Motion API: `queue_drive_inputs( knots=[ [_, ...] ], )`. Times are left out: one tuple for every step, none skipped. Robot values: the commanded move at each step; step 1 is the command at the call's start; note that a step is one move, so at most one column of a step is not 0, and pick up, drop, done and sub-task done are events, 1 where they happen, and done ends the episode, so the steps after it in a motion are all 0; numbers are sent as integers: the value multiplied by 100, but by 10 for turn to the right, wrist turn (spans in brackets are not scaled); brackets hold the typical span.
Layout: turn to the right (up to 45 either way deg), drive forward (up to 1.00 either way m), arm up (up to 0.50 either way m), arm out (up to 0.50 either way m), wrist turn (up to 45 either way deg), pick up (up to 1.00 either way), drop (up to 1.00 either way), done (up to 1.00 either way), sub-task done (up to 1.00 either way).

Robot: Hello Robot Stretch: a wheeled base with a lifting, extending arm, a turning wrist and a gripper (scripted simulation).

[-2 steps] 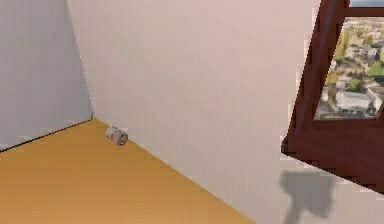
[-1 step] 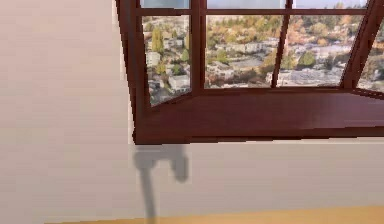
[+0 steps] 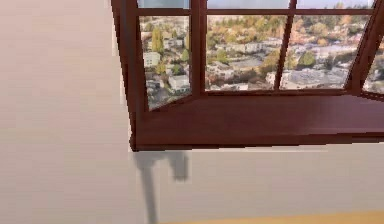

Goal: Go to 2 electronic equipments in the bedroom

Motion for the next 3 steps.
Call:
queue_drive_inputs(
  knots=[
    [-450, 0, 0, 0, 0, 0, 0, 0, 0],
    [-390, 0, 0, 0, 0, 0, 0, 0, 0],
    [0, 60, 0, 0, 0, 0, 0, 0, 0]
  ],
)
